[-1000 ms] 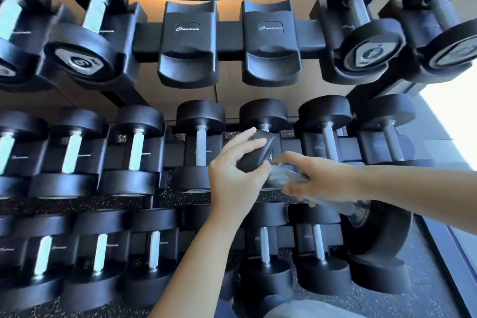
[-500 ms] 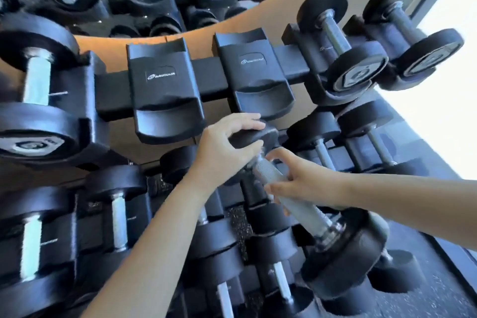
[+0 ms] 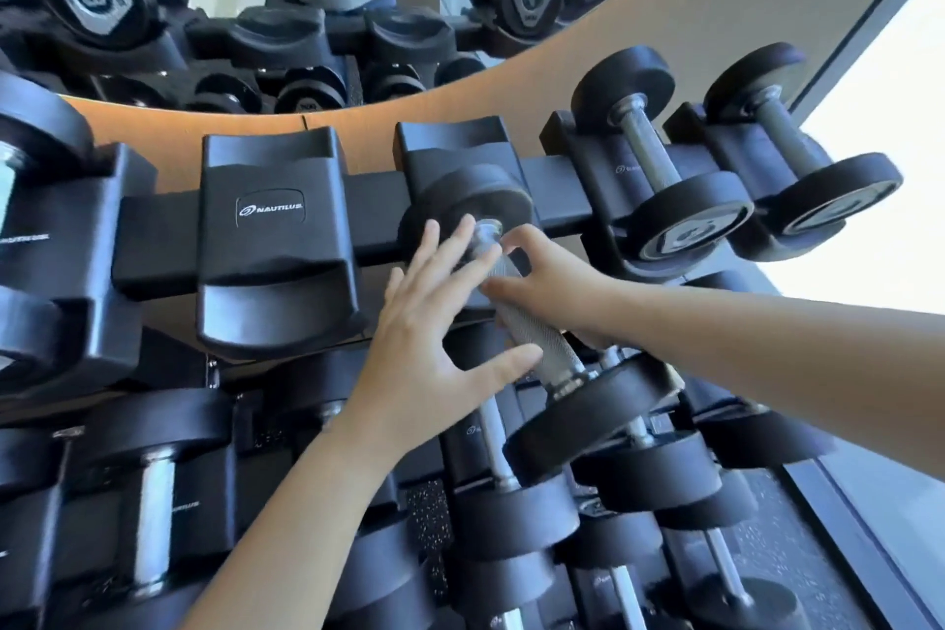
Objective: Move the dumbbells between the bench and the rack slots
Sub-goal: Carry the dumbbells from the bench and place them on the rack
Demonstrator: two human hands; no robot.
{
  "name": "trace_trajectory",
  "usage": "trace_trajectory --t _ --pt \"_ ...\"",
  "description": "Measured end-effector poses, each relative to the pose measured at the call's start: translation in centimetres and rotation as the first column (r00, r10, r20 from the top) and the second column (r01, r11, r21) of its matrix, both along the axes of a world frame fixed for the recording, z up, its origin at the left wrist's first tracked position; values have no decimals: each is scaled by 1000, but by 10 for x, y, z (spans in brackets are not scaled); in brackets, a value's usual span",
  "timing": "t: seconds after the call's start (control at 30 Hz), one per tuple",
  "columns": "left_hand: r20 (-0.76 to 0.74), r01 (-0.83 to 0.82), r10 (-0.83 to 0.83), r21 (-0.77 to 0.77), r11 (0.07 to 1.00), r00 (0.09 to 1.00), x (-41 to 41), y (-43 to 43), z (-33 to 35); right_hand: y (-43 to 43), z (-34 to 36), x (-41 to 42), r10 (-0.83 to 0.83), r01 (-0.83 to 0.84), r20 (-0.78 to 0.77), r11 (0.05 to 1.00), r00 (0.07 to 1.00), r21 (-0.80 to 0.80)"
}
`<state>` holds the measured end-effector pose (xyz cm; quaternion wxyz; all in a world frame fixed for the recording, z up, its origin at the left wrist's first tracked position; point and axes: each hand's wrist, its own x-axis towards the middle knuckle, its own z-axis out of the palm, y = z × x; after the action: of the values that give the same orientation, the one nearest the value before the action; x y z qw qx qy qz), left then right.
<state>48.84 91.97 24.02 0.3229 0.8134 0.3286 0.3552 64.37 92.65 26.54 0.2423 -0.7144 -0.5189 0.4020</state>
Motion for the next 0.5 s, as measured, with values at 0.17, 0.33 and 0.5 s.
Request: trace_trajectory --t 0.17,0.33,0.5 --pt "-21 26 -27 -73 997 999 1 10 -3 30 7 6 -150 142 -203 988 967 -57" --pt "-53 8 -12 -75 997 999 8 28 -9 64 6 12 -127 125 -130 992 983 -24" --pt "-64 -32 30 -39 999 997 10 51 -16 102 2 17 -144 144 3 989 990 34"
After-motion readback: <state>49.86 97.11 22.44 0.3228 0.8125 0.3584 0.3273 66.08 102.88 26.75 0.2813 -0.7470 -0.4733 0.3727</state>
